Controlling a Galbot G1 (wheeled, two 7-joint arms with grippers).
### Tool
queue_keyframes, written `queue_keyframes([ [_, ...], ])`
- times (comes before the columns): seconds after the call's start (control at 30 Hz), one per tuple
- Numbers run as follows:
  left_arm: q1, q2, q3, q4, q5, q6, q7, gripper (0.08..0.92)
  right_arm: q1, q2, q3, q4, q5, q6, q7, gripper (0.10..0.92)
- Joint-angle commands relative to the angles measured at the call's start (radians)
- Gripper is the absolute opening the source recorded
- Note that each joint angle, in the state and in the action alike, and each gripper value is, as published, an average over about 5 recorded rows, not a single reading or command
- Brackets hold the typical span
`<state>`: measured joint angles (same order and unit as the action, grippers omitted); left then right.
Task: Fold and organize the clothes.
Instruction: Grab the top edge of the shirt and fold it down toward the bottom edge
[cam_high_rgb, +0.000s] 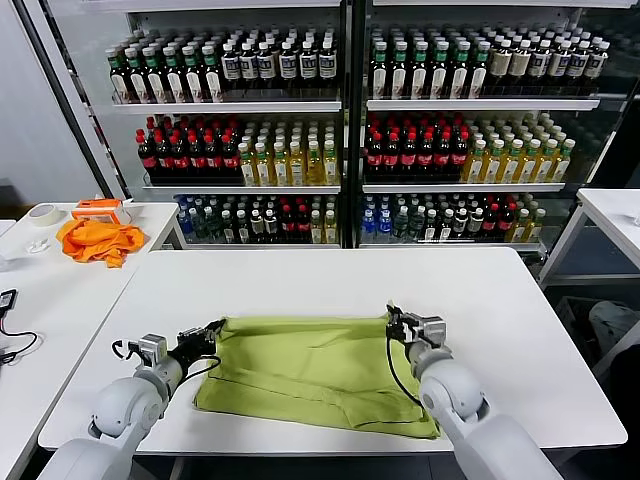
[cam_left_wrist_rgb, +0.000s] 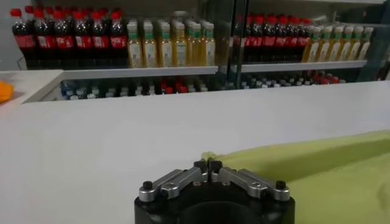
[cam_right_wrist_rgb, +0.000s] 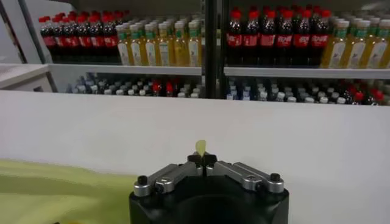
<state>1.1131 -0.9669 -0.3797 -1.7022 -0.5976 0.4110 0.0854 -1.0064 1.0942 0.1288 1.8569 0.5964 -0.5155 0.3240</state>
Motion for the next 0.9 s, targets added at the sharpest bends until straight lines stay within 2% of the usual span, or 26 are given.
queue_keyframes([
  [0.03, 0.094, 0.018, -0.035, -0.079, -0.006, -0.008, 0.001, 0.081, -0.14, -0.041, 0.029, 0.153, -0.002, -0.009, 0.01, 0.108],
  [0.2, 0.148, 0.02, -0.054, -0.104, -0.002, -0.014, 0.007, 0.081, -0.168, -0.049, 0.041, 0.154, -0.014, -0.007, 0.009, 0.108],
  [0.9, 0.18, 0.016, -0.062, -0.112, 0.035, -0.009, 0.028, 0.081, -0.222, -0.072, 0.071, 0.161, 0.009, -0.006, -0.009, 0.108],
])
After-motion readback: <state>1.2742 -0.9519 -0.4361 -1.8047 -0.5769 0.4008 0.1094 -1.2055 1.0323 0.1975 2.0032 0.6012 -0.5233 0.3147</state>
